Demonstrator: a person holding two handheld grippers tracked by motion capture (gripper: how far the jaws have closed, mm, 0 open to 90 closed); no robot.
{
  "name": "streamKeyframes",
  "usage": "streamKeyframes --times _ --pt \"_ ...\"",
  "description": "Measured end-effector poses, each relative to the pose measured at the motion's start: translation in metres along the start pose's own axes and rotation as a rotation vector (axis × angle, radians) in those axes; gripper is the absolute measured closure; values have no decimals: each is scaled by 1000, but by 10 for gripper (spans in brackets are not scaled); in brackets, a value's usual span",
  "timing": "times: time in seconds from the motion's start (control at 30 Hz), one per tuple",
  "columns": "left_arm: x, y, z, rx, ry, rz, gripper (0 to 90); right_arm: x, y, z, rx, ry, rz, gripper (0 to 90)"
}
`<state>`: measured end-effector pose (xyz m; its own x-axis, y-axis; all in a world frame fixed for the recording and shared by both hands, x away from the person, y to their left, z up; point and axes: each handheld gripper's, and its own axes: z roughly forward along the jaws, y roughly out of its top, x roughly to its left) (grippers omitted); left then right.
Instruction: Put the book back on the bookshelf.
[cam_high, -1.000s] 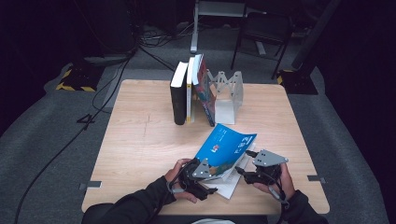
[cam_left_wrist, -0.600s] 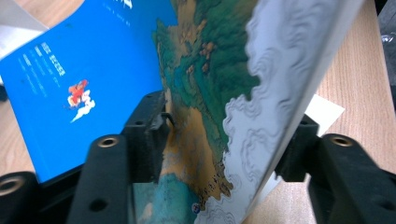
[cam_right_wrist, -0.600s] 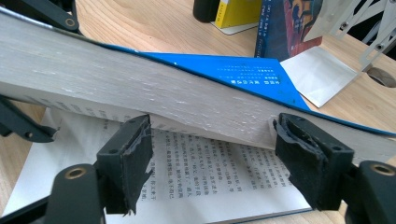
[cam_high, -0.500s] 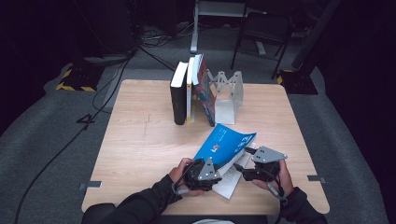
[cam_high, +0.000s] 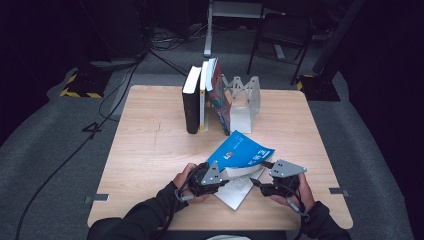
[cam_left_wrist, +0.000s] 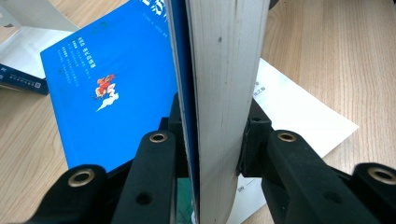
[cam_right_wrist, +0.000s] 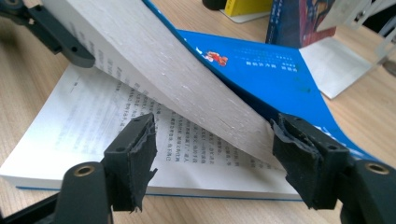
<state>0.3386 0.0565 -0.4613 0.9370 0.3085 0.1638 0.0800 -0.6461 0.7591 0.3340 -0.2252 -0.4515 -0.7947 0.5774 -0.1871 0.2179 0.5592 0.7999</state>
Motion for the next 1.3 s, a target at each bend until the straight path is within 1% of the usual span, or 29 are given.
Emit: streamKeyframes --times 0.03,0.07,0.1,0.13,0.17,0.23,0.27,0.3,0.33,0.4,0.43,0.47,0.5,0.53,0.6,0.63,0.7,0.8,0.83,0.87,0.93,0.97,1.03,1.1,1.13,1.17,1.23,1.27,1.3 --pt "0 0 0 0 0 0 725 0 0 -2 -14 -4 -6 360" --pt "3 -3 -2 -7 -12 -12 721 0 1 -4 -33 0 -11 372" --pt "3 -3 -2 -7 -12 -12 714 0 2 -6 -46 8 -13 372" --pt "6 -4 -3 -8 -24 -34 707 -1 4 -8 -59 10 -21 371" --pt "9 -7 -6 -11 -27 -42 705 -2 6 -9 -73 19 -24 369" --pt "10 -8 -7 -13 -29 -47 701 -3 9 -9 -80 28 -25 348" --pt "13 -10 -10 -11 -28 -47 701 -5 10 -6 -72 36 -30 339" --pt "13 -10 -10 -11 -28 -47 700 -5 10 -6 -72 36 -30 339" --pt "14 -11 -11 -10 -30 -43 700 -5 10 -1 -62 34 -33 326" --pt "17 -13 -14 -9 -33 -43 700 -7 10 9 -30 56 -43 313" --pt "18 -14 -15 -6 -33 -44 699 -7 10 15 -5 49 -58 323" --pt "19 -15 -16 -3 -38 -40 698 -8 10 20 13 53 -70 333" --pt "20 -16 -17 -3 -39 -39 697 -9 9 24 23 65 -62 329" --pt "21 -18 -19 -7 -41 -47 696 -10 9 27 32 69 -58 326" --pt "24 -20 -21 -6 -51 -50 695 -12 7 34 56 53 -72 317" --pt "26 -21 -23 -7 -54 -52 694 -12 6 37 74 37 -76 309" --pt "28 -23 -26 -13 -60 -58 692 -16 5 44 94 24 -76 283" --pt "31 -25 -30 -11 -69 -59 691 -20 3 52 133 -20 -110 308" --pt "32 -26 -31 -14 -72 -58 691 -22 2 54 133 -31 -122 330" --pt "33 -26 -32 -19 -79 -60 691 -24 1 53 127 -29 -128 349" --pt "38 -28 -35 -25 -88 -78 682 -25 1 51 106 -32 -137 415" --pt "39 -29 -35 -22 -91 -83 666 -23 2 48 100 -30 -168 453" --pt "40 -31 -37 -13 -74 -85 635 -18 3 47 99 -38 -213 508" --pt "41 -32 -37 -6 -53 -86 608 -12 4 46 101 -49 -246 544" --pt "41 -31 -38 1 -36 -80 599 -11 4 45 102 -49 -253 553" --pt "40 -31 -37 6 -27 -80 585 -9 5 44 99 -58 -260 562" --pt "38 -28 -36 20 -28 -92 529 -7 7 43 102 -67 -265 572" --pt "35 -25 -34 28 -22 -91 497 -6 8 42 102 -73 -274 576" --pt "32 -22 -33 33 -19 -77 475 -4 9 42 106 -75 -276 579"
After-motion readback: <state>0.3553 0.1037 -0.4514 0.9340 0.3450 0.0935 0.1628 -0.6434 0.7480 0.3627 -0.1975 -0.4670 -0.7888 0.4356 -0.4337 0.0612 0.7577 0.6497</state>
